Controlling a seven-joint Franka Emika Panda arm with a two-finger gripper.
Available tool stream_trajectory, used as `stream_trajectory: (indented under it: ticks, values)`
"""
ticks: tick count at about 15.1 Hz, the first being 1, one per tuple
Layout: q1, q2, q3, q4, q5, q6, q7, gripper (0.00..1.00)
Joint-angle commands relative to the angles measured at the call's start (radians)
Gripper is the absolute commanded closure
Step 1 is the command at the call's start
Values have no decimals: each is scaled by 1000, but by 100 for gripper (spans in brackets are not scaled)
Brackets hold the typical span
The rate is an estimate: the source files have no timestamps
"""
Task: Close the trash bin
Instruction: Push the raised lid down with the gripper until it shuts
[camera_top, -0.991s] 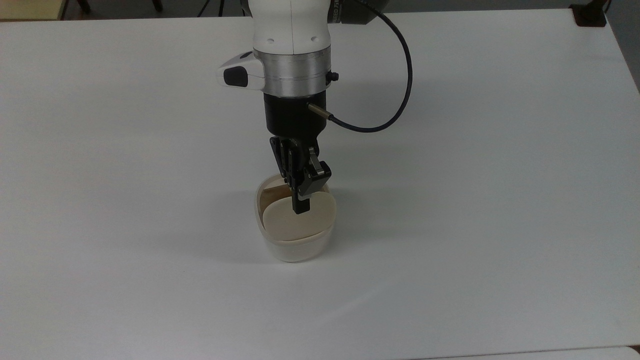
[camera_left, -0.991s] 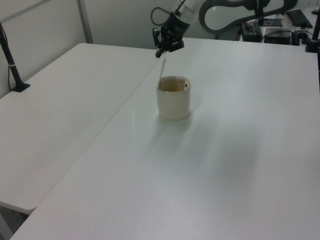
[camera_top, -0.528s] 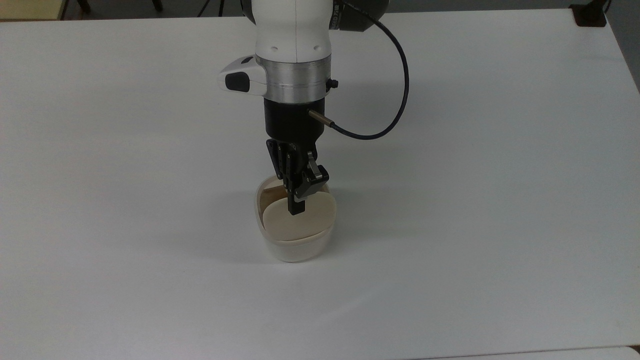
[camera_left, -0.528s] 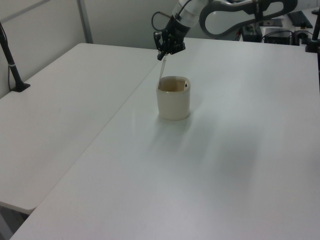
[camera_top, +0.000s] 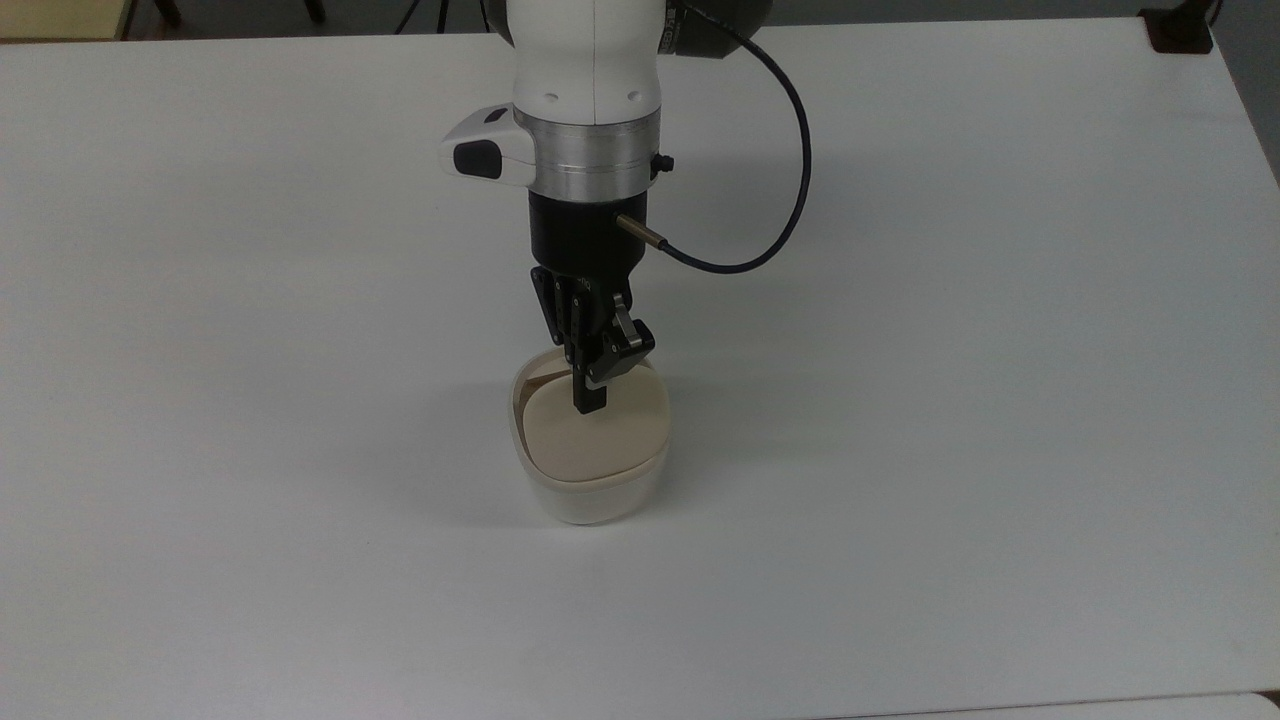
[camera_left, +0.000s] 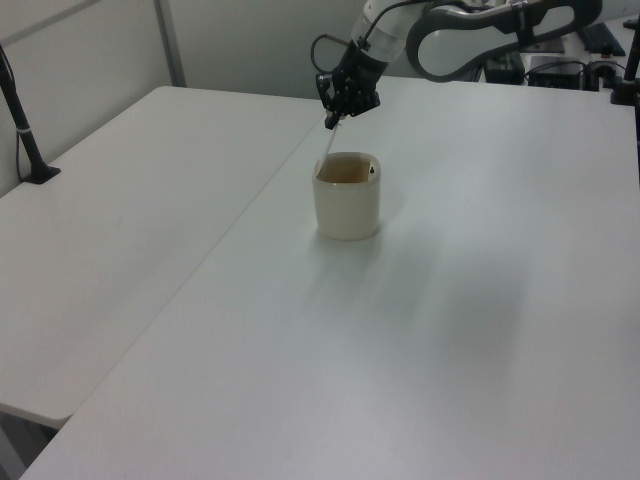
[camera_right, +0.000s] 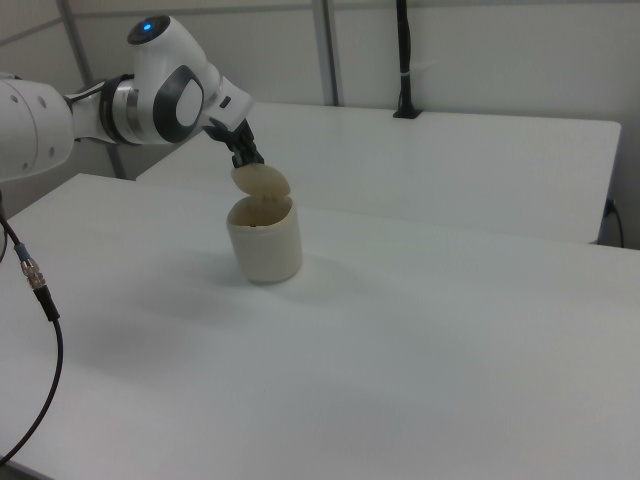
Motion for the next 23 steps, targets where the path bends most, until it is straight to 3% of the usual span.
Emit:
stream_trajectory:
  ticks: [1,23]
  values:
    - [12,-71,-10,-106,-19,-13,-28,100]
    - [7,-58,-7,-208,-33,-74,-119,100]
